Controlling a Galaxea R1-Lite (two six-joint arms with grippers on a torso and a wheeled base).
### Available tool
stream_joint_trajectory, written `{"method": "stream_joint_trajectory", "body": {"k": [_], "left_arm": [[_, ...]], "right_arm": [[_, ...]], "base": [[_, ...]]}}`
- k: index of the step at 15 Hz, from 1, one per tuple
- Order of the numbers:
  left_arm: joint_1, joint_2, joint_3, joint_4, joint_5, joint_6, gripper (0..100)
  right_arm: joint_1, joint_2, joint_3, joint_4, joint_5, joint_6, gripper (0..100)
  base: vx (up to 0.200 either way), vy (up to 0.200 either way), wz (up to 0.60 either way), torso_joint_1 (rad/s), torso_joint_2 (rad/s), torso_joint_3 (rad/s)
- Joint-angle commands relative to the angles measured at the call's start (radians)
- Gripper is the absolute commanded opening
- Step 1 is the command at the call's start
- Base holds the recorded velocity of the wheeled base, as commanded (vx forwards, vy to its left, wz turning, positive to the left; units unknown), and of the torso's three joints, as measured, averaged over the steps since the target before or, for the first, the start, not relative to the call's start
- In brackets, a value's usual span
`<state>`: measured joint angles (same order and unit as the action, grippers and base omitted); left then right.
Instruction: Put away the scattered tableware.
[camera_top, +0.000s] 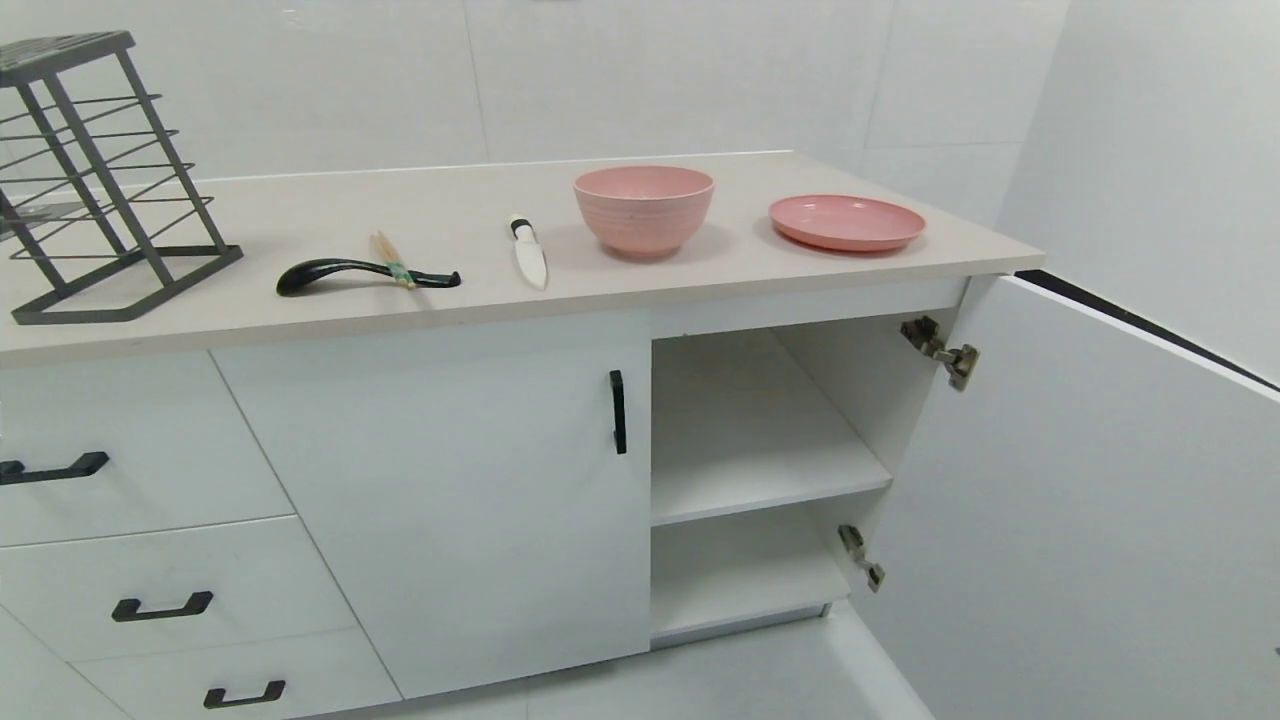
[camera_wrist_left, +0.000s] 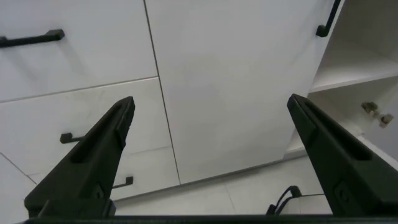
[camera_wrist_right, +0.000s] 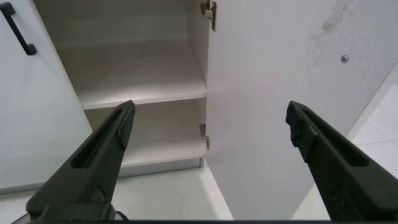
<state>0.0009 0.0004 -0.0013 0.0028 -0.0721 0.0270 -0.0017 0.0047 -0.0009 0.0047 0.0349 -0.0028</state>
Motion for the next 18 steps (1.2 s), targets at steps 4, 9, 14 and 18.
{"method": "stream_joint_trajectory", "body": {"k": [4,9,14,18], "left_arm": [[0.001,0.003,0.0,0.0,-0.002,-0.009,100],[-0.001,0.001,0.0,0.0,-0.002,-0.016,100],[-0.001,0.001,0.0,0.0,-0.002,-0.018,100],[-0.001,0.001,0.0,0.0,-0.002,-0.018,100]], "right_arm": [[0.0,0.001,-0.001,0.0,0.0,0.0,100],[0.0,0.001,-0.001,0.0,0.002,0.001,100],[0.0,0.001,0.001,0.0,0.0,0.001,100],[0.0,0.001,0.001,0.0,0.0,0.001,100]], "base": [[0.0,0.0,0.0,0.0,0.0,0.0],[0.0,-0.12,0.0,0.0,0.0,0.002],[0.0,-0.04,0.0,0.001,0.0,0.0],[0.0,0.0,0.0,0.112,-0.1,-0.044]]}}
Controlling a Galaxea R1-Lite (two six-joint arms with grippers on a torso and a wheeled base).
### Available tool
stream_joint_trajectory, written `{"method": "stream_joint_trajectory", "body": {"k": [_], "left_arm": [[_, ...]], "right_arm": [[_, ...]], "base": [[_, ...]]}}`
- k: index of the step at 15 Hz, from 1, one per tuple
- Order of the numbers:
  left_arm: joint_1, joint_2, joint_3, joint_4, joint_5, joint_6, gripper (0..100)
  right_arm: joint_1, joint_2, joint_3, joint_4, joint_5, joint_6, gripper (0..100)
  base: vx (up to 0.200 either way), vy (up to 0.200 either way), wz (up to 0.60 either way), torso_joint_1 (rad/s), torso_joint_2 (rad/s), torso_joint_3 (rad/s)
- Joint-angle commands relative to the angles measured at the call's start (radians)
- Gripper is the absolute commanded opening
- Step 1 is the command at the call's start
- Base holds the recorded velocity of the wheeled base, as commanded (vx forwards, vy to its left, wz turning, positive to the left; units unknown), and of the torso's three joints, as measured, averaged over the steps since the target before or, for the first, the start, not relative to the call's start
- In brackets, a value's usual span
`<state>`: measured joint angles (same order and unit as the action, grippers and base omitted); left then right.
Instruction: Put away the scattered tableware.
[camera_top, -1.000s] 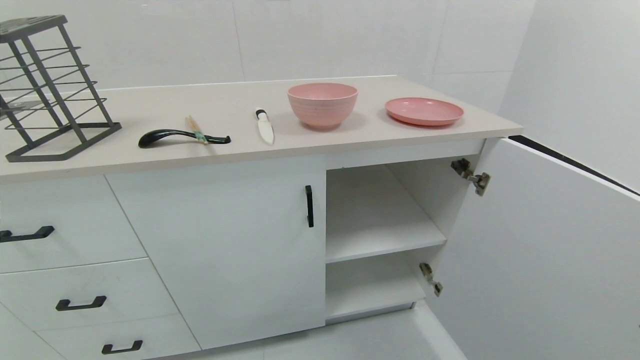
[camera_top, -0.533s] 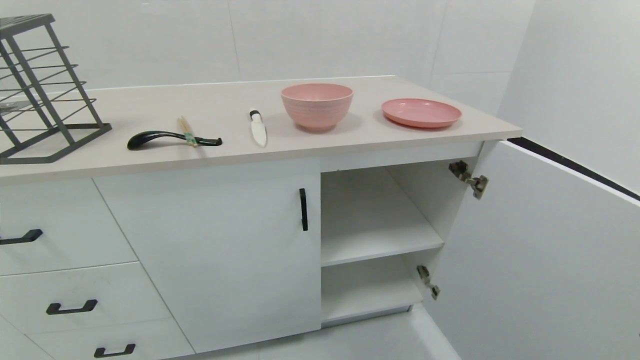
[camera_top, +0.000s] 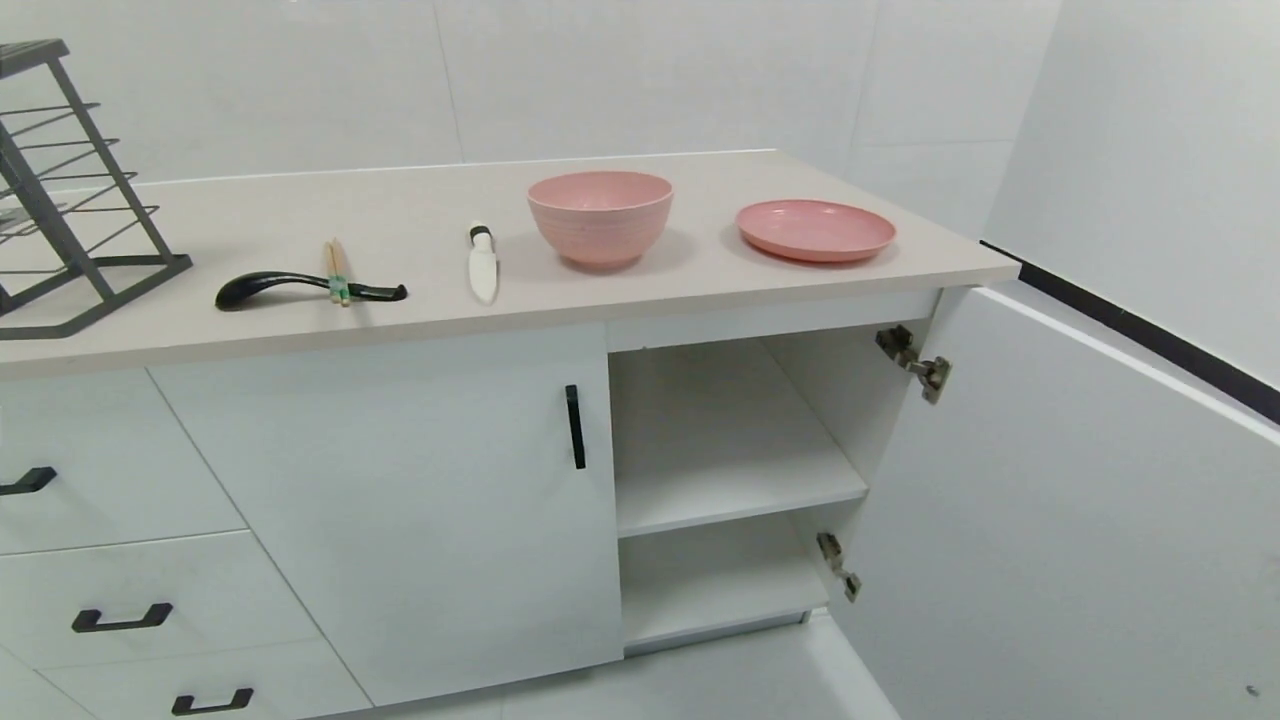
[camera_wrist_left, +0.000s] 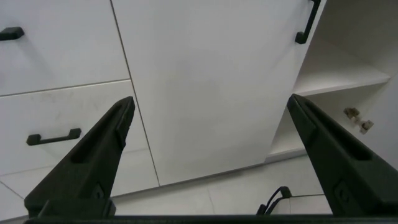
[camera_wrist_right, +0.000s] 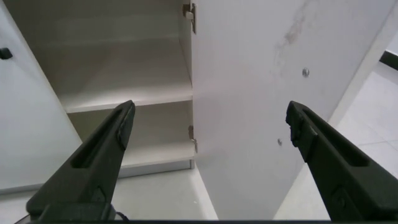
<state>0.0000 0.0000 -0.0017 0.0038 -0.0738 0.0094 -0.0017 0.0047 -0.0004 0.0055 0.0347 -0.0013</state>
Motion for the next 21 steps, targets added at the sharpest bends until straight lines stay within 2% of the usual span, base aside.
{"method": "stream_joint_trajectory", "body": {"k": [1,7,9,16,21], "left_arm": [[0.0,0.002,0.0,-0.001,0.0,0.0,100],[0.0,0.002,0.0,-0.001,0.0,-0.002,100],[0.0,0.002,0.0,-0.001,-0.001,0.0,100],[0.0,0.002,0.0,-0.002,-0.001,0.0,100],[0.0,0.002,0.0,-0.002,0.0,0.0,100]], "right_arm": [[0.0,0.001,0.0,-0.001,0.001,0.0,100],[0.0,0.001,0.0,-0.001,0.001,0.0,100],[0.0,0.001,0.0,-0.001,0.001,0.0,100],[0.0,0.001,0.0,-0.001,0.001,0.0,100],[0.0,0.001,0.0,-0.001,0.001,0.001,100]], "base": [[0.2,0.0,0.0,0.227,-0.48,-0.193],[0.2,0.0,0.0,0.241,-0.49,-0.221],[0.2,0.0,0.0,0.039,-0.33,-0.144],[0.0,0.0,0.0,0.119,-0.13,-0.064],[0.2,0.0,0.0,0.239,-0.47,-0.217]]}}
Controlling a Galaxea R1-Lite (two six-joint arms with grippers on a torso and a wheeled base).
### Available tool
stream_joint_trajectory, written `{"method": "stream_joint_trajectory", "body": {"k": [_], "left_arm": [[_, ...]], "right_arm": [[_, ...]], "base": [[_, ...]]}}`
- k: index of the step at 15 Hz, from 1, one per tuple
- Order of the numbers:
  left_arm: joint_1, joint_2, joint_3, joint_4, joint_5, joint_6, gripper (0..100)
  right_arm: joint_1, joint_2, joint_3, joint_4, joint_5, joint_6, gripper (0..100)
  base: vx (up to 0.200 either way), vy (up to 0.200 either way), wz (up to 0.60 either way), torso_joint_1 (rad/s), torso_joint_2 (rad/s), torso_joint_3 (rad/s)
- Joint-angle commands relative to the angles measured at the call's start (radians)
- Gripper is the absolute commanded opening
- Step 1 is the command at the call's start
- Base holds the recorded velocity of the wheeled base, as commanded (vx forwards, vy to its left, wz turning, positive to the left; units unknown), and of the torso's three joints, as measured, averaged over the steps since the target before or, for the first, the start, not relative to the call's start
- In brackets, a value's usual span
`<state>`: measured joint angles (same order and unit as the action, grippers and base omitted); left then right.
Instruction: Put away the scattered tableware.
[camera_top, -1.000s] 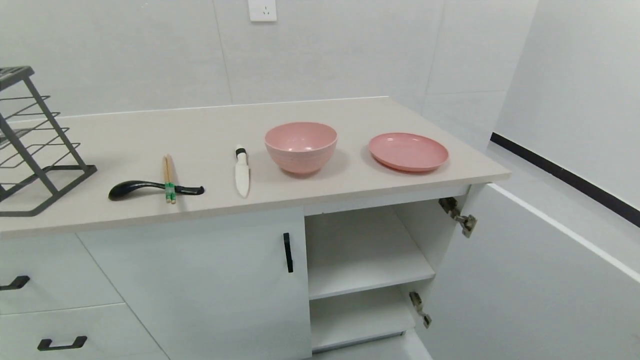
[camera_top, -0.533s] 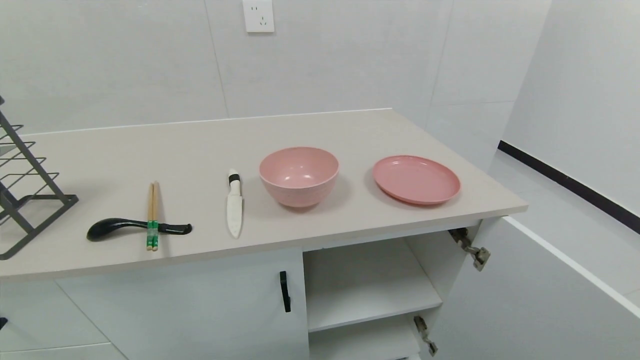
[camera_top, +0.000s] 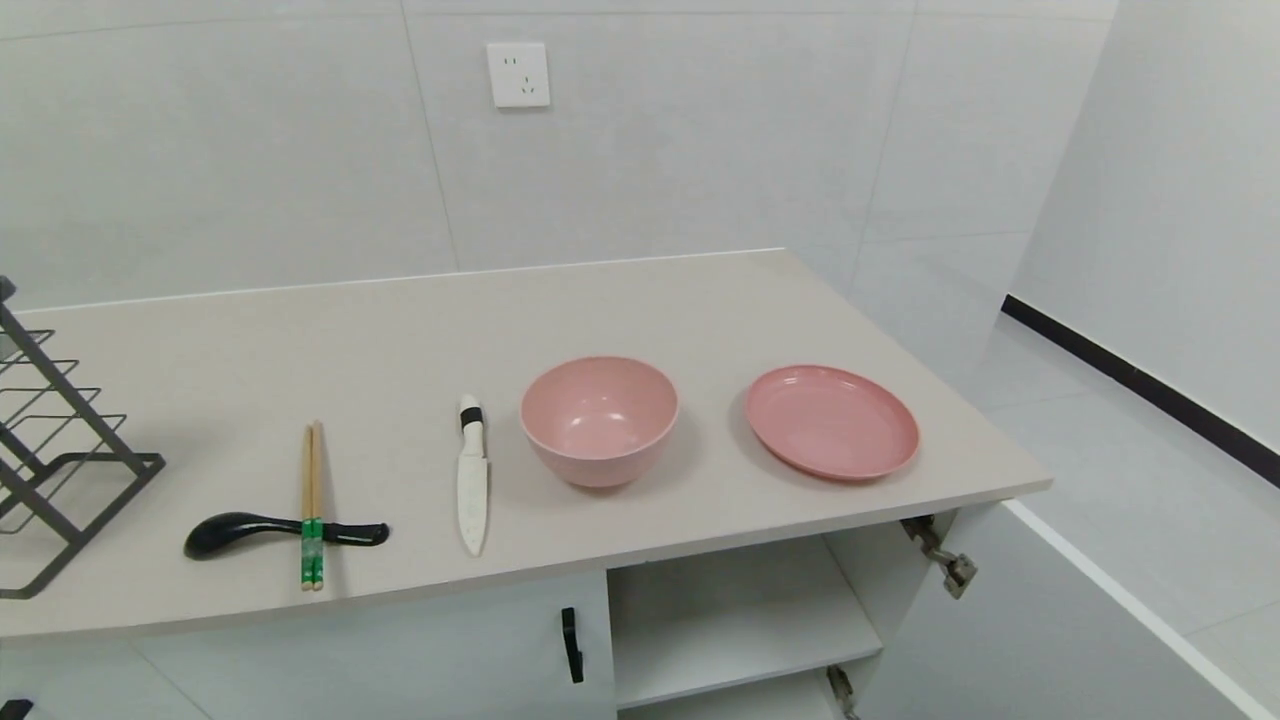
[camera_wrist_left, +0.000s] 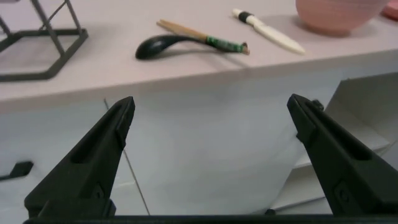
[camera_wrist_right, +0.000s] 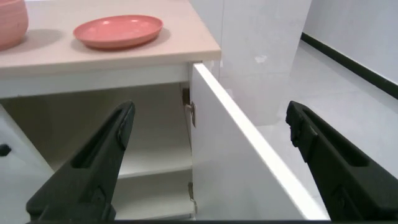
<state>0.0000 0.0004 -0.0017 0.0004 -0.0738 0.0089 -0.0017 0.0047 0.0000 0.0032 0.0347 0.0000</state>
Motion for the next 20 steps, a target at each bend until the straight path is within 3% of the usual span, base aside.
{"method": "stream_joint_trajectory", "body": {"k": [1,15,20], "left_arm": [[0.0,0.001,0.0,0.001,0.0,0.0,100],[0.002,0.003,-0.001,0.004,0.0,-0.003,100],[0.002,0.0,0.0,0.0,0.02,-0.001,100]], "right_arm": [[0.0,0.001,0.0,0.001,0.001,0.0,100],[0.0,0.001,-0.002,0.001,0.001,0.0,100],[0.0,0.001,-0.002,0.001,0.002,-0.003,100]], "base": [[0.2,0.0,0.0,0.237,-0.27,-0.188],[0.0,0.0,0.0,0.008,-0.02,-0.009],[0.2,0.0,0.0,0.007,0.0,0.0]]}}
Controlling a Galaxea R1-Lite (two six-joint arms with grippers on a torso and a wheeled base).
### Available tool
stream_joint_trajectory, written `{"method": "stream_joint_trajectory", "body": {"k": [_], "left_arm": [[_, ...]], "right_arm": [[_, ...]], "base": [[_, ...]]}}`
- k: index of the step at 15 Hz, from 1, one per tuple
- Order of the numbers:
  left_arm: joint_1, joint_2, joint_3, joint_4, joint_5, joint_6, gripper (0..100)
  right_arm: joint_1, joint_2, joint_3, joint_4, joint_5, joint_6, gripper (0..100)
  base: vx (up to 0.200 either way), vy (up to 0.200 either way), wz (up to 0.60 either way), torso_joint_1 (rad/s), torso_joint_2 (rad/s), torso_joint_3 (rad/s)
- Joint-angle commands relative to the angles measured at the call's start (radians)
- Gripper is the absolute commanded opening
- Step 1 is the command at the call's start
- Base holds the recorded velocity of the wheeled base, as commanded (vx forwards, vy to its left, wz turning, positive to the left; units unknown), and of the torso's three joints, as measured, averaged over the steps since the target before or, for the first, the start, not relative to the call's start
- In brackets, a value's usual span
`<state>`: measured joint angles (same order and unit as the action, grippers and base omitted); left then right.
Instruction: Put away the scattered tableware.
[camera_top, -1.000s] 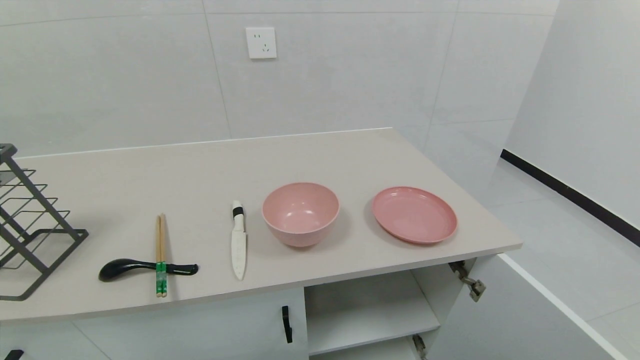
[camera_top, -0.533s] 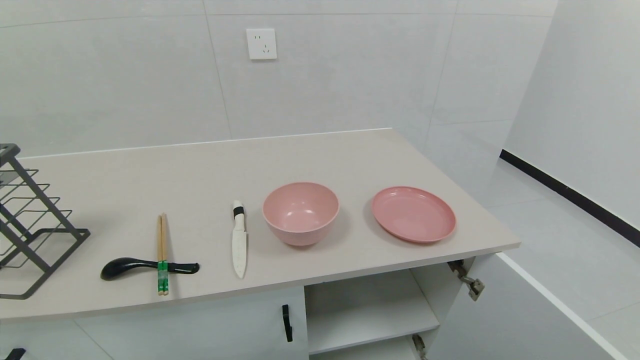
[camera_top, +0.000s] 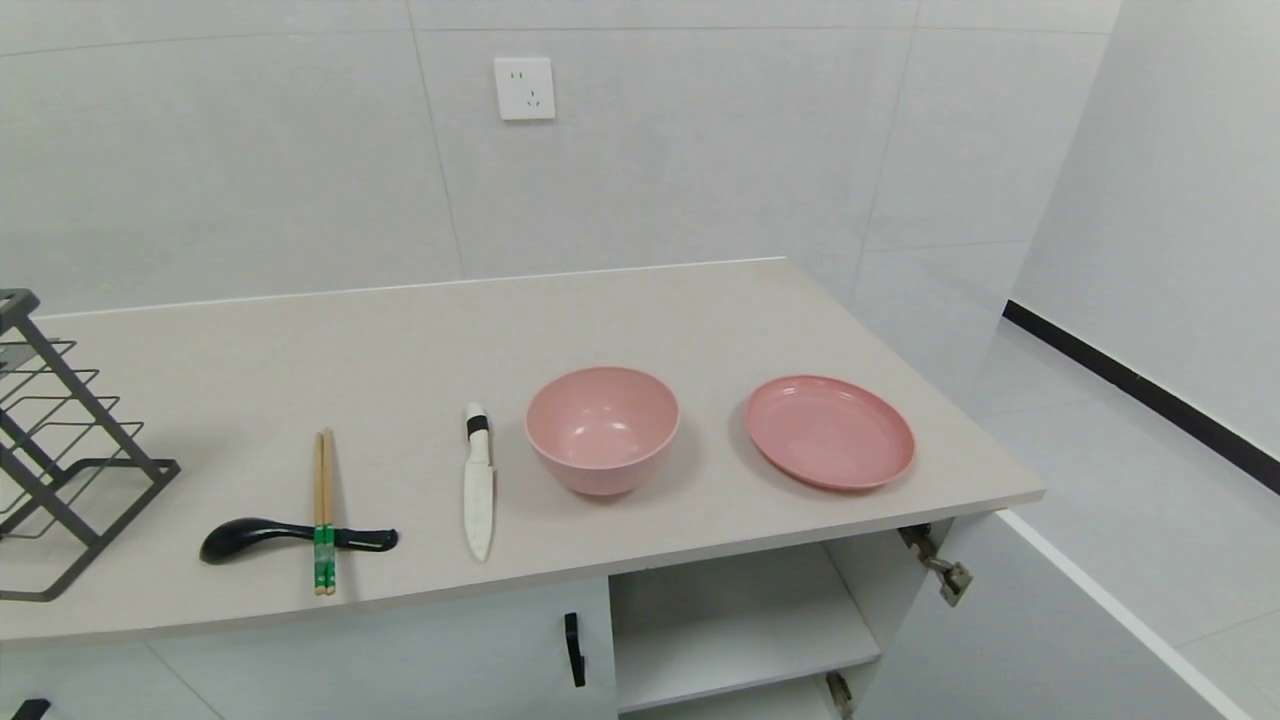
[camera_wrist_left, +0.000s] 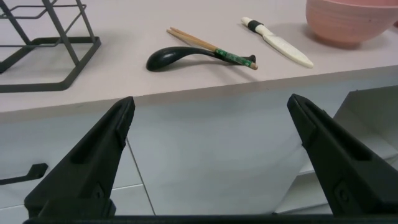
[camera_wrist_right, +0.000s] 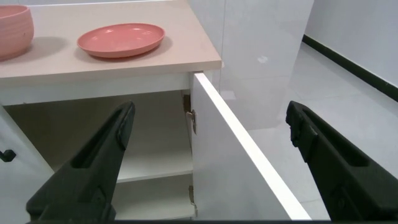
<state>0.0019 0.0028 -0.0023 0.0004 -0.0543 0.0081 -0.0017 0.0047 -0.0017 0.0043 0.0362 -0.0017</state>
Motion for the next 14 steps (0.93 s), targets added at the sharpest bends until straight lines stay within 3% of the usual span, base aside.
{"method": "stream_joint_trajectory", "body": {"k": [1,8,14], "left_arm": [[0.0,-0.003,0.001,0.0,-0.001,0.0,100],[0.0,-0.003,0.001,0.001,0.001,-0.005,100],[0.0,-0.003,0.002,0.001,0.008,0.0,100]], "right_arm": [[0.0,0.001,0.0,-0.001,0.001,-0.001,100],[0.0,0.001,0.0,0.0,0.001,0.0,100],[0.0,0.001,0.0,0.0,0.001,0.002,100]], "base": [[0.2,0.0,0.0,0.002,-0.01,-0.002],[0.0,0.0,0.0,0.0,0.0,0.0],[0.167,0.0,0.0,0.001,0.0,-0.001]]}}
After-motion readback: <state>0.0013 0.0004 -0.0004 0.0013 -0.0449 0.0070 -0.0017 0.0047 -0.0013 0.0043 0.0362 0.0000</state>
